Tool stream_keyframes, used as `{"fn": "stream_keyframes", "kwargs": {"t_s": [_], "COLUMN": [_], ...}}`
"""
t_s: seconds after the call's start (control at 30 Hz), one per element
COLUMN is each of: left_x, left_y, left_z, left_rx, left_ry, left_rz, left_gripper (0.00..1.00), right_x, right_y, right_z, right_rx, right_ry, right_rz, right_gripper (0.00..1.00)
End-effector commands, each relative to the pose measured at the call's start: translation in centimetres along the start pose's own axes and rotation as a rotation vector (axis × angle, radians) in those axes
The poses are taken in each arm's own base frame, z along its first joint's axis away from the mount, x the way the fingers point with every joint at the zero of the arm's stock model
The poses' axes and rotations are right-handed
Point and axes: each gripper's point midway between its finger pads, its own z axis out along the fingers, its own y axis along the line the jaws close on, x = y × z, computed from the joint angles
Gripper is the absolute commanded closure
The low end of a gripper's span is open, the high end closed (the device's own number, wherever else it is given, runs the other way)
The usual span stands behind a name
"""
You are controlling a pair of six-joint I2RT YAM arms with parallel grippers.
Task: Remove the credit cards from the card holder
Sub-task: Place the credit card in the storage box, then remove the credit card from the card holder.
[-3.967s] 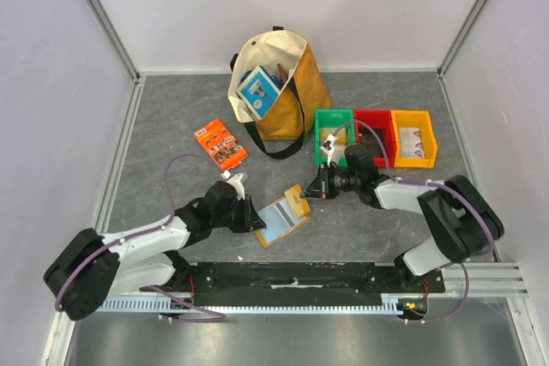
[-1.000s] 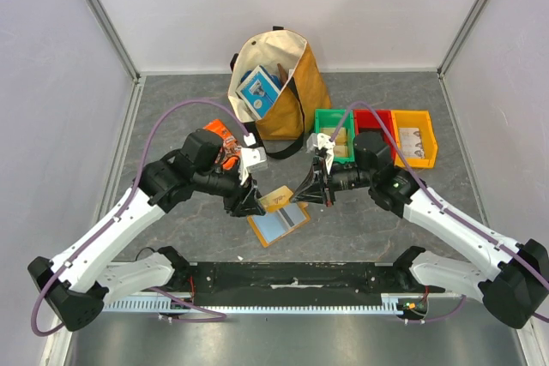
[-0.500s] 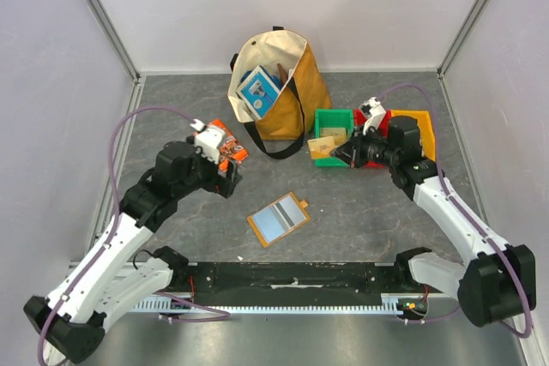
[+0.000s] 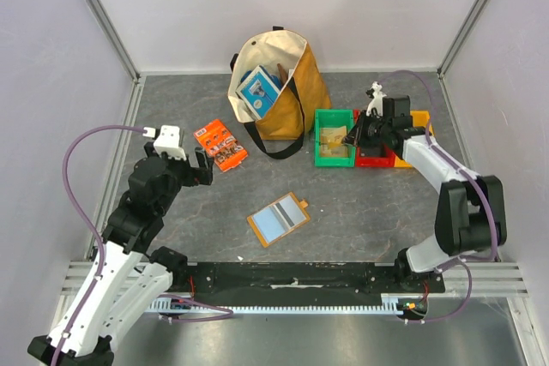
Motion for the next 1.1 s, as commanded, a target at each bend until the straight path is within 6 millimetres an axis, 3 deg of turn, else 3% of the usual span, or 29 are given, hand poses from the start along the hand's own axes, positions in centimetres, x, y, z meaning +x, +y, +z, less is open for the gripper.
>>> {"fn": "stream_keyframes", "kwargs": {"t_s": [0.0, 0.27, 0.37, 0.6, 0.8, 0.97, 1.07], "left_x": [-0.8, -0.3, -0.3, 0.3, 0.5, 1.1, 2.2], "left_y": [0.0, -0.9, -1.1, -1.7, -2.9, -4.3, -5.6], "left_z": [0.4, 0.6, 0.6, 0.8, 0.8, 0.3, 0.0], "left_rx": [-0.010, 0.038, 0.049, 0.084, 0.146, 0.210, 0.266], "left_ry": [-0.032, -0.013, -0.010, 0.015, 0.034, 0.082, 0.136], "left_rz": [-0.044, -0.031, -0.030, -0.026, -0.047, -0.114, -0.165], "left_gripper": [0.01, 0.02, 0.02, 0.04, 0.04, 0.08, 0.10], "right_x": [-0.4, 1.3, 1.7, 1.1, -0.2, 0.7, 2.9], "right_y": [0.4, 1.8, 1.2, 0.3, 0.9, 6.0, 10.0], "right_z": [1.7, 4.7, 4.9, 2.3, -1.3, -3.6, -3.8], "right_rx": [-0.026, -0.076, -0.044, 0.068, 0.153, 0.051, -0.058], "right_ry": [0.034, 0.118, 0.127, 0.089, 0.009, -0.052, -0.055], "right_rz": [0.019, 0.042, 0.061, 0.018, -0.059, -0.167, -0.213], "right_gripper": [1.00, 0.99, 0.89, 0.54, 0.38, 0.30, 0.29]}}
